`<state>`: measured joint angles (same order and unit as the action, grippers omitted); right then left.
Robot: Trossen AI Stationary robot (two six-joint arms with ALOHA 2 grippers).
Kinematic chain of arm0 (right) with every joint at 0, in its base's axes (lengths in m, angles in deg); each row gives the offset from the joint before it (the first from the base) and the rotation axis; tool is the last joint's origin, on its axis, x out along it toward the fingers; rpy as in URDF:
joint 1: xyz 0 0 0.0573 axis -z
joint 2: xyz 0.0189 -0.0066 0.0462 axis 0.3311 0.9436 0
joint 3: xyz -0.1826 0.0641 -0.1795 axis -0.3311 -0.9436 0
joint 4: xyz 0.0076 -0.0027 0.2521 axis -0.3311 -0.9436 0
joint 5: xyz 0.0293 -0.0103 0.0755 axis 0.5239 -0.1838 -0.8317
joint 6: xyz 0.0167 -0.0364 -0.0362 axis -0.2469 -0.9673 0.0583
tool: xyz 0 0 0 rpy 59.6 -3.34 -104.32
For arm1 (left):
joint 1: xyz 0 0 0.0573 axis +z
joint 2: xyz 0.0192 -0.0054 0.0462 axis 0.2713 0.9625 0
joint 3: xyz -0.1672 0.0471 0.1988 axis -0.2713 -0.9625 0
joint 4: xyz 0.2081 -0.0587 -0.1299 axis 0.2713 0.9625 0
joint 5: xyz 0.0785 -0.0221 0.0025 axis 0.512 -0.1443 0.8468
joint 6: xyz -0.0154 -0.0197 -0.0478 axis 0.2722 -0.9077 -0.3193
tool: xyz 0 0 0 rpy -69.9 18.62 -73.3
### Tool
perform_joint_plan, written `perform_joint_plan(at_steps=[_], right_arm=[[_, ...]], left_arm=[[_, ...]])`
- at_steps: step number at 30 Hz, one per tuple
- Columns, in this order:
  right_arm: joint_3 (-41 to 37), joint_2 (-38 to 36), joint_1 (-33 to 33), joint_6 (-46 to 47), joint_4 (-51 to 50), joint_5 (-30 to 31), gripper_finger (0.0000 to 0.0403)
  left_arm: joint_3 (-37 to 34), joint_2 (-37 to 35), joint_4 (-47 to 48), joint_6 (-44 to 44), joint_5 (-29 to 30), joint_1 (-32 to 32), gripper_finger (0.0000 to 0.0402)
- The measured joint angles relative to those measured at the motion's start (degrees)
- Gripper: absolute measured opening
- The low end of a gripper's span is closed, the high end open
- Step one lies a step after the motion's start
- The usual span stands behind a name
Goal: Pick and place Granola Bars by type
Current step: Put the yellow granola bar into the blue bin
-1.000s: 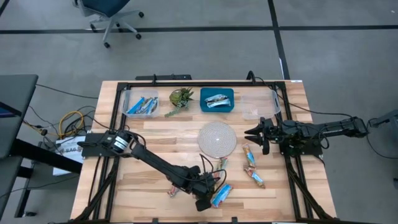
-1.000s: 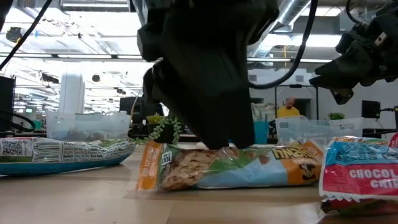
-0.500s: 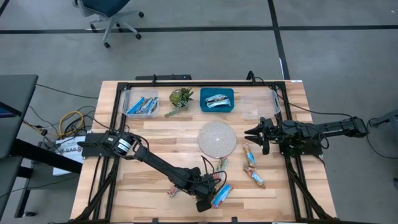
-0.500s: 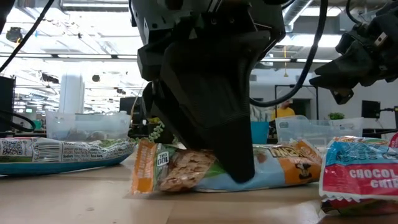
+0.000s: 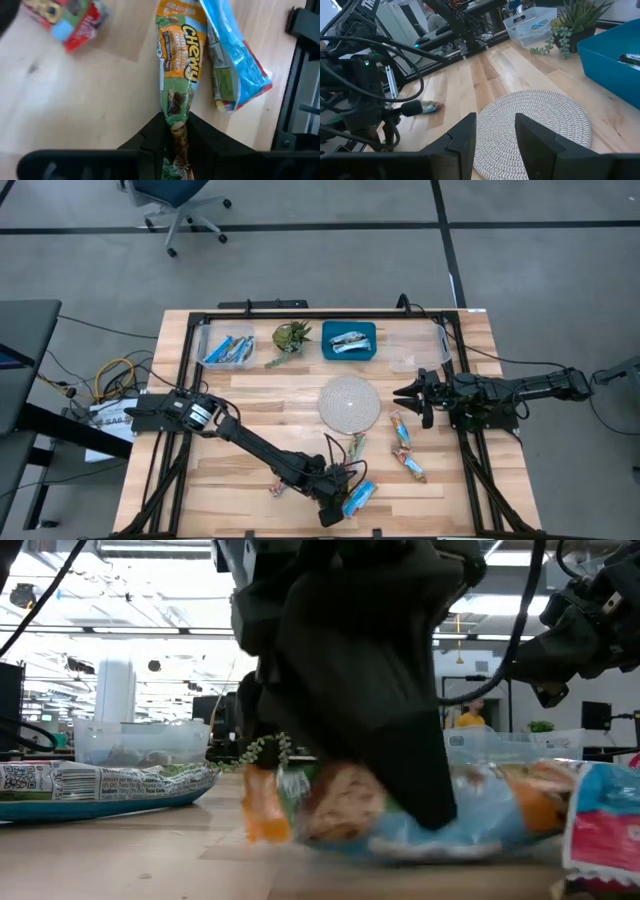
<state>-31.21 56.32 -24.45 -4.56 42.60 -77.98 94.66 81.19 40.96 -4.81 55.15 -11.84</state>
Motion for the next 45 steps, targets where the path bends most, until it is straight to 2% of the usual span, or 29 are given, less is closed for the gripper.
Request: perform_joint_plan(at_steps=[4, 14, 22, 30, 36, 45], right_arm=[[0.01, 0.00, -0.02, -0.01, -0.14, 0.00, 0.0127], [-0.02, 0.00, -0.02, 0.01, -0.18, 0.00, 0.0127], [-0.01, 0.01, 0.00, -0.01, -0.16, 0.00, 0.0127], [-0.01, 0.00, 0.01, 0.01, -0.18, 0.00, 0.0127], [-0.02, 0.00, 0.00, 0.00, -0.17, 0.00, 0.0127], [0.00, 0.00, -0.01, 0.00, -0.18, 0.00, 0.0127]], left_arm=[[-0.04, -1.60, 1.16, -0.02, 1.77, 0.41, 0.0057], [-0.04, -8.20, 7.07, -0.04, 10.69, 1.87, 0.0050], [-0.04, -14.99, 7.08, 0.28, 18.12, 6.20, 0.0050], [-0.02, -21.66, 6.86, 2.45, 23.49, 15.57, 0.0050], [0.01, -25.03, 6.88, 6.56, 23.80, 24.70, 0.0050], [0.01, -25.12, 5.25, 16.71, 17.43, 39.45, 0.0050]])
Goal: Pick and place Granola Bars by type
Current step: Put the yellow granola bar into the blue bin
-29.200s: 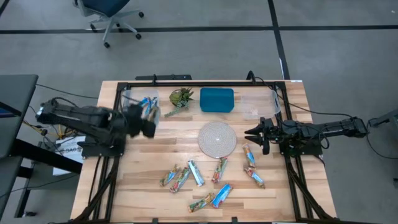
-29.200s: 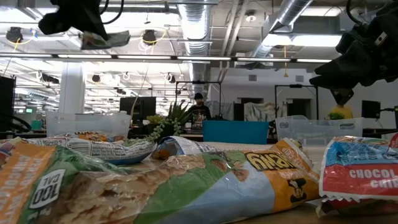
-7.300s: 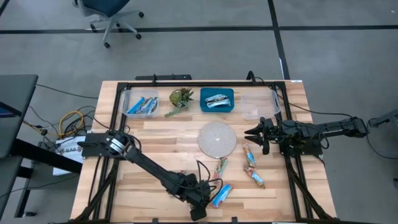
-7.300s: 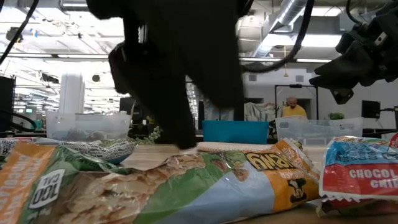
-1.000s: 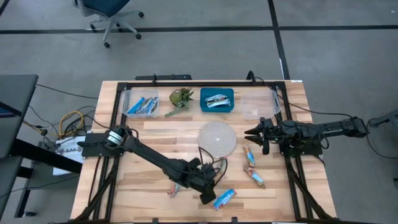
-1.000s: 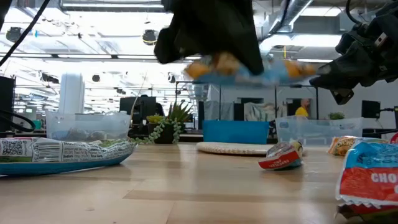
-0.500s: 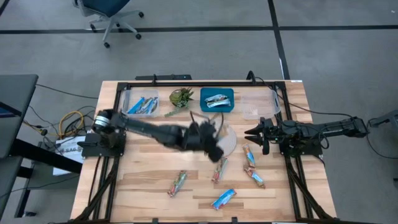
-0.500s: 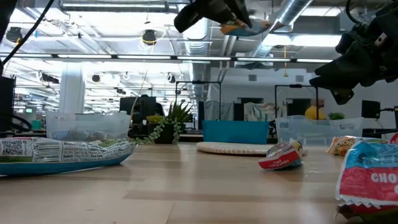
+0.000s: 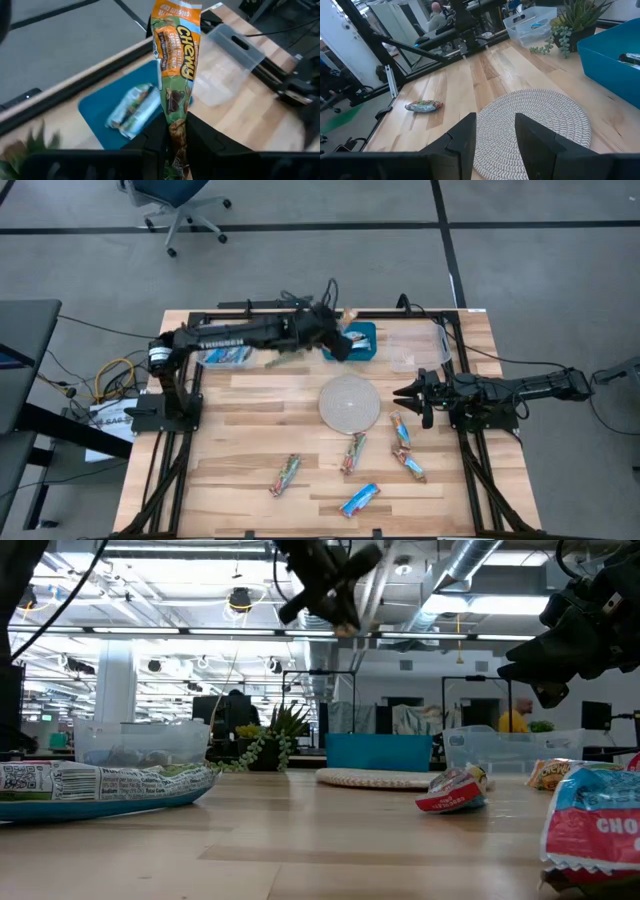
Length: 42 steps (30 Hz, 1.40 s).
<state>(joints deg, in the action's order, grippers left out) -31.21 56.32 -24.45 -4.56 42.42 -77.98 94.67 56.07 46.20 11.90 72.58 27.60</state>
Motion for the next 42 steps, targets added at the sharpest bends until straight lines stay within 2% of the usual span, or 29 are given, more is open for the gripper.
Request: perform_joint_plan(at_steps=[11, 25, 29, 35, 42], right_arm=[[-0.01, 0.00, 0.01, 0.01, 0.00, 0.00, 0.0127], [0.00, 0.01, -0.01, 0.00, 0.00, 0.00, 0.0127], [0.00, 0.01, 0.00, -0.01, 0.00, 0.00, 0.0127], [0.00, 0.01, 0.01, -0.01, 0.00, 0.00, 0.0127], [-0.01, 0.00, 0.01, -0.01, 0.00, 0.00, 0.0127]], left_arm=[[-4.09, 0.14, -8.21, 11.81, -10.11, 9.77, 0.0050], [-19.04, 0.27, -23.97, 23.47, -19.02, 11.58, 0.0050], [-21.81, 0.27, -29.38, 25.66, -19.59, 11.45, 0.0050], [-22.05, 0.27, -31.17, 30.00, -19.15, 11.56, 0.0054], [-22.05, 0.27, -33.94, 32.41, -19.17, 11.83, 0.0113]])
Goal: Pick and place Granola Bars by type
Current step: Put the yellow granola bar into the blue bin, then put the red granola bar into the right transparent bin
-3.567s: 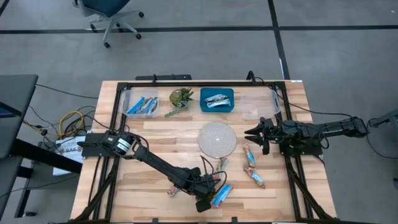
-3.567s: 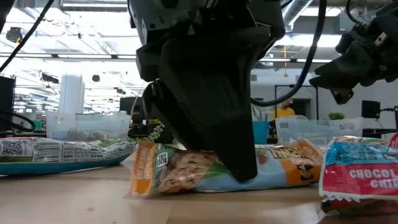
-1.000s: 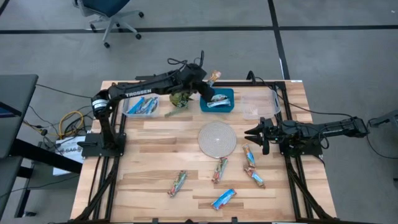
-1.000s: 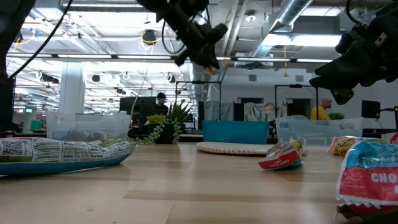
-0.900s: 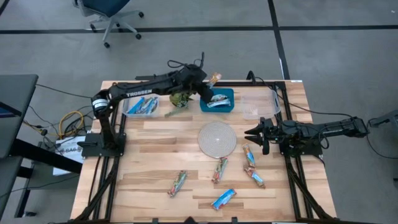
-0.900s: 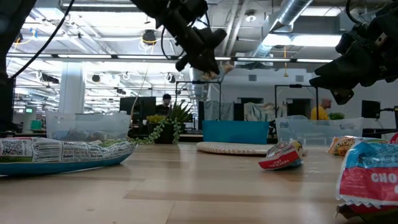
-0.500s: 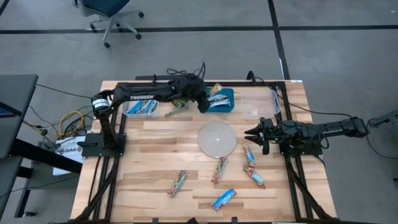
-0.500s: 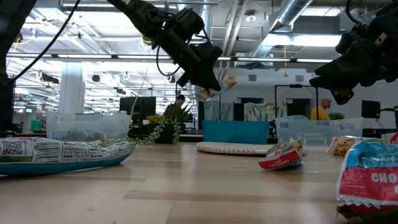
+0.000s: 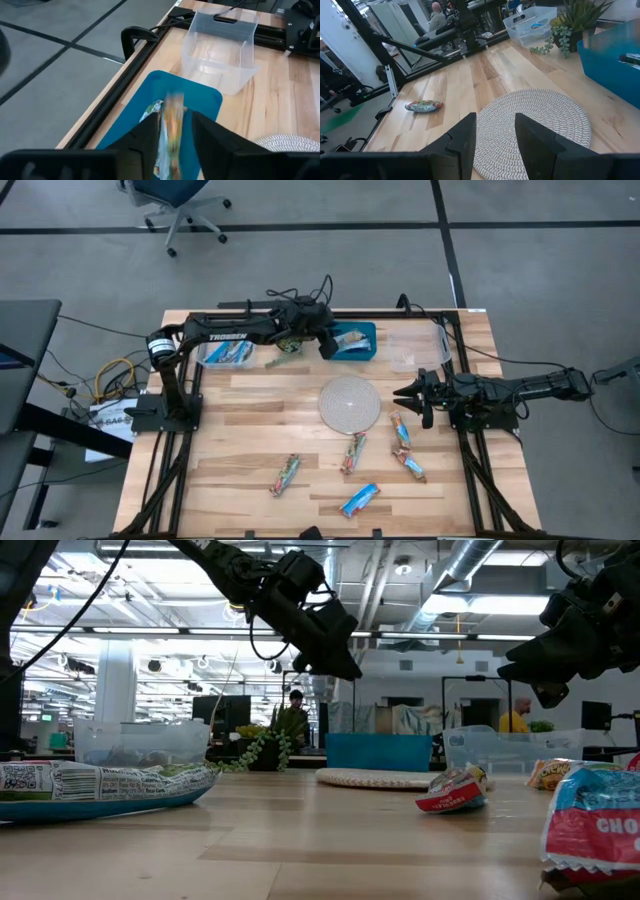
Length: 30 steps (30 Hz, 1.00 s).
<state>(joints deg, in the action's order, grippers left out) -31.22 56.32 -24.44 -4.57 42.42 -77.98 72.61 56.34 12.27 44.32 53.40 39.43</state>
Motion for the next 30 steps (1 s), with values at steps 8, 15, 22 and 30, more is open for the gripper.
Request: perform_joint_plan(at_steps=[8, 15, 22, 30], right_arm=[[0.00, 0.00, -0.02, 0.02, 0.00, 0.00, 0.0127], [0.01, 0.00, -0.01, 0.02, 0.00, 0.00, 0.0127], [0.01, 0.01, -0.01, 0.02, 0.00, 0.00, 0.0127], [-0.01, 0.00, 0.00, 0.01, 0.00, 0.00, 0.0127]], left_arm=[[0.00, 0.00, -0.26, 0.24, 0.59, -0.22, 0.0163], [0.00, 0.00, -0.23, -4.92, -1.54, -3.10, 0.0165], [0.00, -0.72, 0.58, -6.55, -2.16, -7.24, 0.0165], [-0.53, -7.66, 7.77, -4.48, -3.91, -10.77, 0.0165]])
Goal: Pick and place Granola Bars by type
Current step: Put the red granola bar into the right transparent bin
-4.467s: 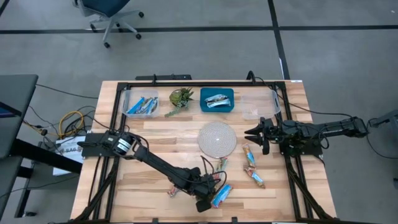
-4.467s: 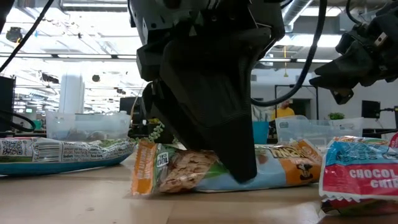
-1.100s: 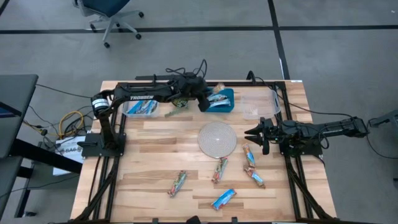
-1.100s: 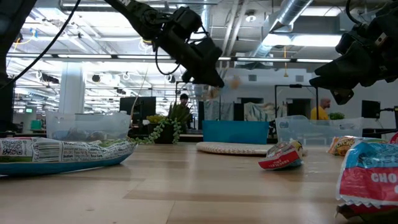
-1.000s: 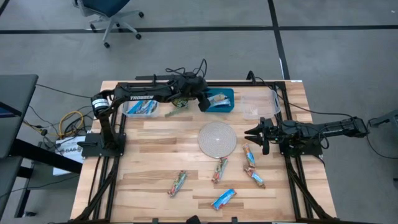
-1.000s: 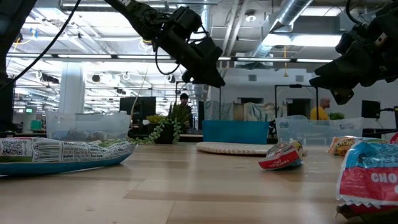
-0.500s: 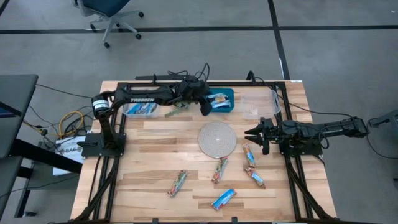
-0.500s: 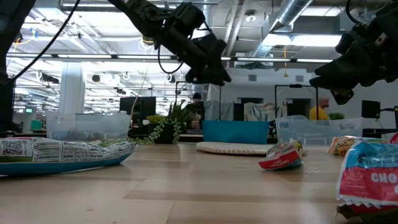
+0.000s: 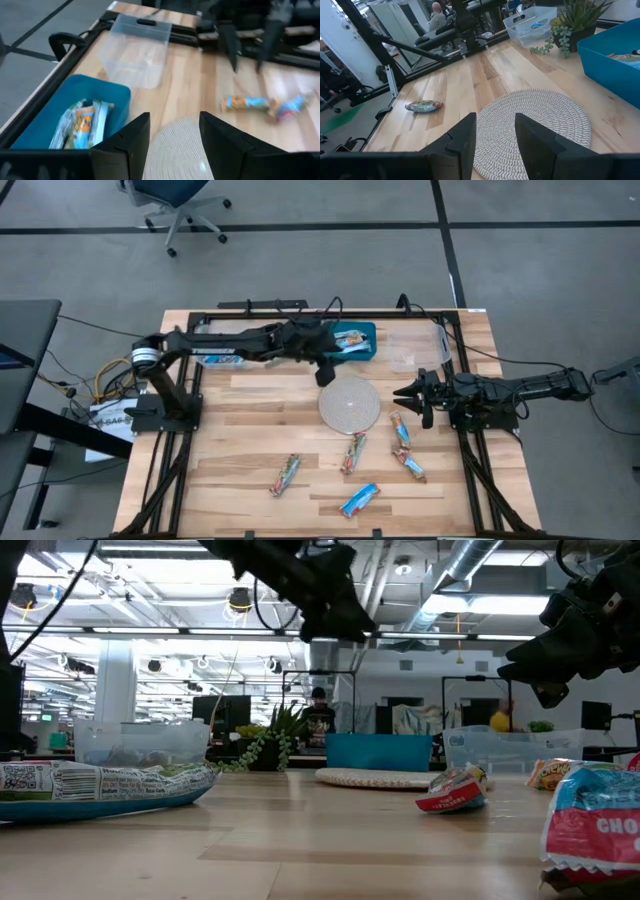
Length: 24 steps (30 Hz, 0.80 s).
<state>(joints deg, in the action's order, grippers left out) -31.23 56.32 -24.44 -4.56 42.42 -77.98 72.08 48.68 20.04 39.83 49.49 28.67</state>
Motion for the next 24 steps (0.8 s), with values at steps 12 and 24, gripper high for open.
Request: perform_joint_plan(at_steps=[12, 24], right_arm=[[0.01, 0.02, -0.02, 0.01, 0.00, 0.00, 0.0127], [0.00, 0.00, -0.02, 0.01, 0.00, 0.00, 0.0127]], left_arm=[[-22.95, -20.10, 0.07, -13.69, 5.44, -6.95, 0.0165], [-39.22, -35.11, -0.04, -36.02, 4.00, -17.40, 0.0165]])
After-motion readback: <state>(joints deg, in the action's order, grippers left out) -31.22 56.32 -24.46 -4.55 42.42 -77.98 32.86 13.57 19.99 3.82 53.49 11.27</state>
